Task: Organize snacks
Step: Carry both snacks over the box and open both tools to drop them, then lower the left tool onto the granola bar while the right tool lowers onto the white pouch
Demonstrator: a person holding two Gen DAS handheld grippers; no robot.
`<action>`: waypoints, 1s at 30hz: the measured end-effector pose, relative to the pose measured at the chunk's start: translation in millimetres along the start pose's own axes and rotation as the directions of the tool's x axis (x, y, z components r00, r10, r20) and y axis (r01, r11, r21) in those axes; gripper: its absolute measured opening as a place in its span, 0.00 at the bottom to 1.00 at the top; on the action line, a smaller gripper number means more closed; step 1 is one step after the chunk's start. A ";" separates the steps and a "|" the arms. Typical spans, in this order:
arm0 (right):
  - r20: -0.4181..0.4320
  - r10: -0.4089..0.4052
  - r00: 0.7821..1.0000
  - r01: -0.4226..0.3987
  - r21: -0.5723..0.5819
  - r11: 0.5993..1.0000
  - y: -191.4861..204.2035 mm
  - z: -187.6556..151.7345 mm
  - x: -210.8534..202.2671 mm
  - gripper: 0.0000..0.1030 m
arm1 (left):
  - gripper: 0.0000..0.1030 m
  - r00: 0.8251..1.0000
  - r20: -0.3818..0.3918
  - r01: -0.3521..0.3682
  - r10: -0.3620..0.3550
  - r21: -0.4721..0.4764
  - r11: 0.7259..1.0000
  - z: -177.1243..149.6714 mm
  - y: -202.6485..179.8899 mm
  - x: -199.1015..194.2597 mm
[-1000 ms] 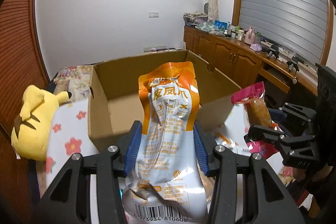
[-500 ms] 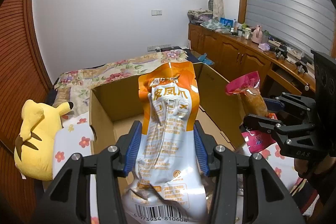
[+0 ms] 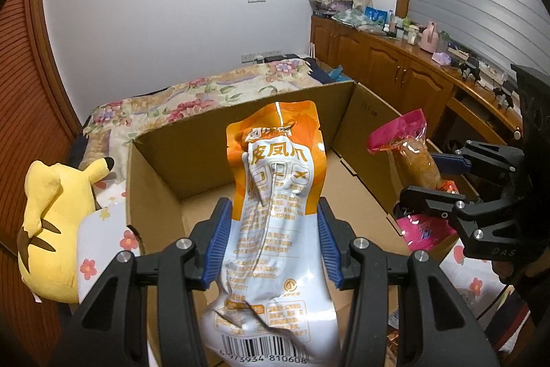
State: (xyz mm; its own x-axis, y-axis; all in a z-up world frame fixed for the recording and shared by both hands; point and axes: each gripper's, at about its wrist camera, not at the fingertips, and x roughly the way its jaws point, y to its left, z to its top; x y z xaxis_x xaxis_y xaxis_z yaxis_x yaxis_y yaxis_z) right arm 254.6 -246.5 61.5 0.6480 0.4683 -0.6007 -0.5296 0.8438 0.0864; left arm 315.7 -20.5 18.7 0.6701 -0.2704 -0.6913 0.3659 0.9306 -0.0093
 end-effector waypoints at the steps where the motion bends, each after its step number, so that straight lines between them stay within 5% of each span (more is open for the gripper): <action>1: -0.008 0.000 1.000 0.000 0.000 1.000 -1.0 -0.4 2.1 0.47 | 0.47 1.000 -0.005 0.001 -0.001 0.003 1.000 -0.6 -1.3 2.2; 18: 0.017 -0.010 1.000 0.009 0.061 0.998 -22.5 -12.7 -27.6 0.50 | 0.54 0.999 -0.041 -0.011 0.011 -0.001 1.000 1.2 -7.2 22.1; 30: 0.056 -0.026 0.998 0.023 0.053 0.998 -4.5 -37.9 -77.0 0.51 | 0.55 0.999 0.036 0.005 -0.006 0.014 1.000 -23.4 -25.2 -37.4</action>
State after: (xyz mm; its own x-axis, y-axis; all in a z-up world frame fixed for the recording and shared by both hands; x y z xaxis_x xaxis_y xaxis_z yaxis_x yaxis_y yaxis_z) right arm 186.4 -296.3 77.3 0.6913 0.4602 -0.5570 -0.4849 0.8670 0.1146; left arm 266.2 -28.1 27.9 0.6907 -0.2845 -0.6649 0.3787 0.9255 -0.0027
